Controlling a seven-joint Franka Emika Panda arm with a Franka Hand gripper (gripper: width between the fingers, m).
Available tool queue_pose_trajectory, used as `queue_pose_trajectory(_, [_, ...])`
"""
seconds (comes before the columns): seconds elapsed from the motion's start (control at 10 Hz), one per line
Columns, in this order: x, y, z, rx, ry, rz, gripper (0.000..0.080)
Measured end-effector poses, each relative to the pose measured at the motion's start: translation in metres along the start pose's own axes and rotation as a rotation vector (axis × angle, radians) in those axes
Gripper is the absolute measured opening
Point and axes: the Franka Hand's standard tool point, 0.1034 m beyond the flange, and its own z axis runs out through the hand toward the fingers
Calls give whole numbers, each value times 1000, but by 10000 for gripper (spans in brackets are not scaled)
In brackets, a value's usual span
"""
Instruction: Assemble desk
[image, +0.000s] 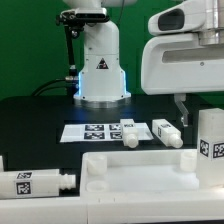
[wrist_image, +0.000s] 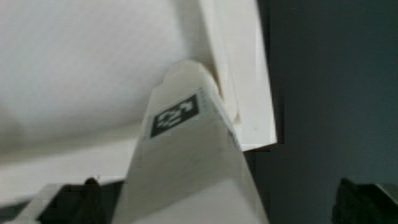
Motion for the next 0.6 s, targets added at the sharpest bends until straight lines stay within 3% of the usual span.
queue_pose_trajectory(0.1, [5, 3, 0, 1, 30, -193, 649])
queue_pose_trajectory(0.2, [3, 1, 2, 2, 36, -186, 649])
queue_pose_trajectory(0.3, [3, 1, 2, 4, 36, -144, 563])
queue_pose_trajectory(0.4, [3, 2, 2, 3, 36, -144, 427])
queue_pose_trajectory(0.5, [3, 2, 2, 5, 35, -124, 427])
queue_pose_trajectory(0.6, [3, 2, 2, 8, 34, -14, 285])
